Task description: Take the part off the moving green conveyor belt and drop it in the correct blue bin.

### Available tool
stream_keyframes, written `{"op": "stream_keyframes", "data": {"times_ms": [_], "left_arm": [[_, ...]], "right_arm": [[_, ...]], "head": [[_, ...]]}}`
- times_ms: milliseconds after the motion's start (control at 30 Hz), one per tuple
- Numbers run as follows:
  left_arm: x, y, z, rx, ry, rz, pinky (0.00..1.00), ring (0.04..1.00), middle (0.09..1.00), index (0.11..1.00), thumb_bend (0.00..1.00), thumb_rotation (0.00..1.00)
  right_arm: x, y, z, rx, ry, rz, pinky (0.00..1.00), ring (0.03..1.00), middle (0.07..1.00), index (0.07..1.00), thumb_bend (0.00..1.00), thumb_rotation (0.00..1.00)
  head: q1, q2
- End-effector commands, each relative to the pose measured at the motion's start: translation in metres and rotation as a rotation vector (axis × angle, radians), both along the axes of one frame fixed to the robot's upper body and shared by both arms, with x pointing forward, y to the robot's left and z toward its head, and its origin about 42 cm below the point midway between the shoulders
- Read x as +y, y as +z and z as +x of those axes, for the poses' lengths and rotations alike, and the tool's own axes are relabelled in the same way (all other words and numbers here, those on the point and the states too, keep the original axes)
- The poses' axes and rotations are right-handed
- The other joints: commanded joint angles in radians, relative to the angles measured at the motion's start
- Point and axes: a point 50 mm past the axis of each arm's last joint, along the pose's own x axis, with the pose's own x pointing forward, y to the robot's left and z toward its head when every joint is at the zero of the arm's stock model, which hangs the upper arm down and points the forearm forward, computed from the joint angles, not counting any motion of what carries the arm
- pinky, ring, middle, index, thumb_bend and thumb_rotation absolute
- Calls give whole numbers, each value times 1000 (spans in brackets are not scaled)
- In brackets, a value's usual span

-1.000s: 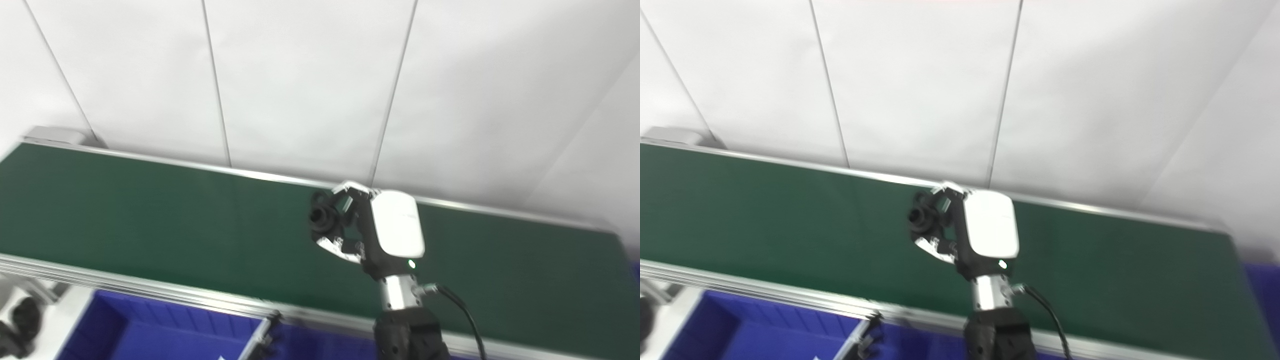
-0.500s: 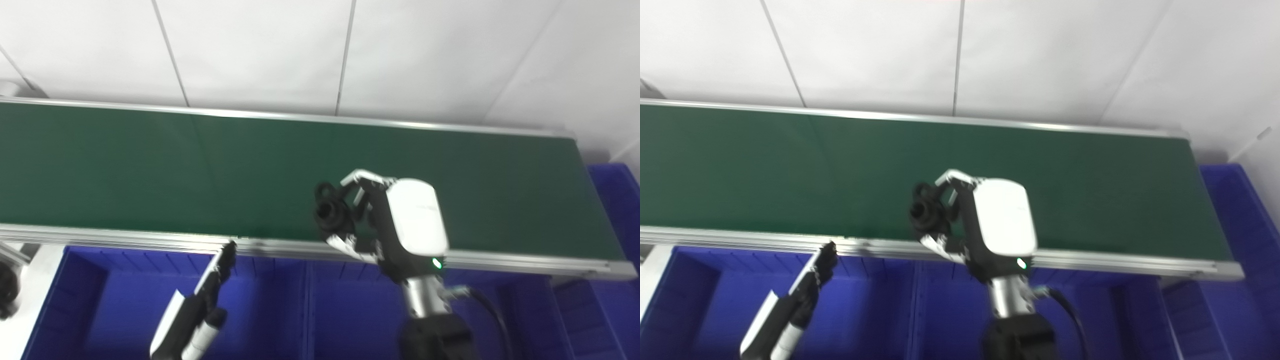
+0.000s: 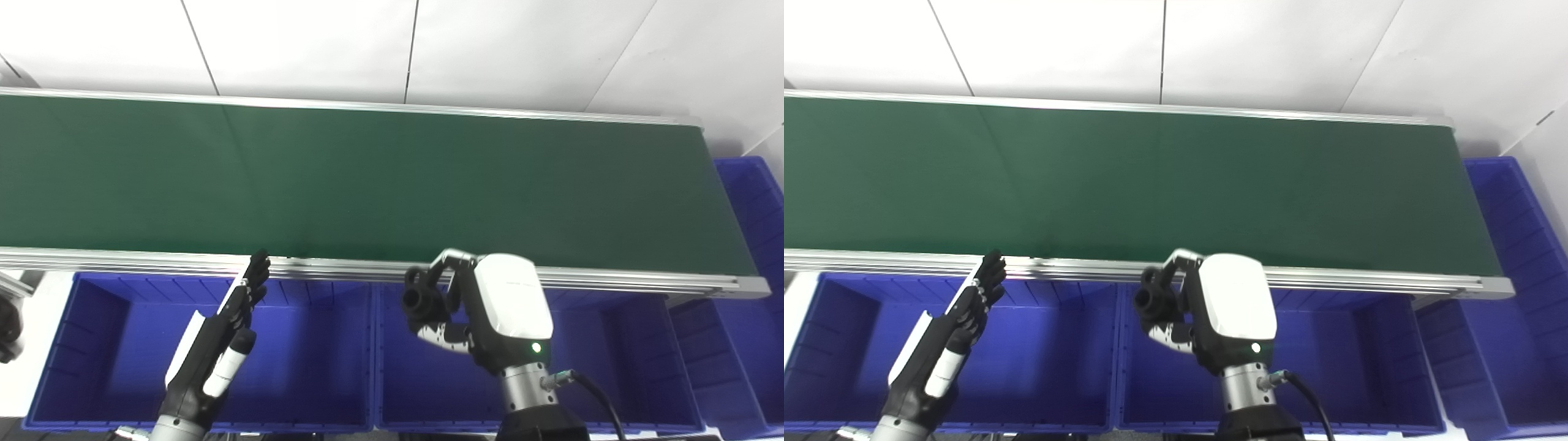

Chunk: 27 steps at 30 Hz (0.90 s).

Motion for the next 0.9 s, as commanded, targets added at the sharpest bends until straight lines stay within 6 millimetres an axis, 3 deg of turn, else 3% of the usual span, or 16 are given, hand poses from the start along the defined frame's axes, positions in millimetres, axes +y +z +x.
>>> {"op": "stream_keyframes", "data": {"times_ms": [0, 267, 300, 367, 533, 633, 867], "left_arm": [[-1, 10, 1, -34, -7, -23, 1000, 1000, 1000, 1000, 830, 950], [-5, 10, 0, -26, -3, -20, 1000, 1000, 1000, 1000, 830, 958], [-6, 10, 0, -26, -2, -19, 1000, 1000, 1000, 1000, 830, 958], [-8, 9, 0, -29, 3, -17, 1000, 1000, 1000, 1000, 830, 959], [-11, 6, -1, -25, 16, -17, 1000, 1000, 1000, 1000, 850, 952], [-11, 2, -2, -26, 18, -14, 1000, 992, 1000, 1000, 843, 956], [-12, -7, -4, -24, 5, -2, 1000, 996, 1000, 1000, 842, 953]], "right_arm": [[6, -2, 3, 16, -6, 2, 119, 183, 276, 486, 508, 127], [4, -31, 11, 224, -24, -96, 180, 258, 366, 489, 512, 143], [4, -34, 12, 263, -26, -126, 313, 412, 503, 581, 652, 292], [2, -40, 13, 331, -26, -186, 483, 594, 670, 676, 791, 438], [2, -47, 16, 382, -25, -247, 575, 681, 738, 742, 910, 558], [2, -49, 16, 384, -25, -250, 708, 734, 809, 802, 986, 688], [-1, -54, 13, 343, -26, -190, 733, 744, 823, 879, 1000, 868]], "head": [[1, -1], [13, -9], [13, -9], [19, -12], [34, -28], [50, -45], [81, -84]]}}
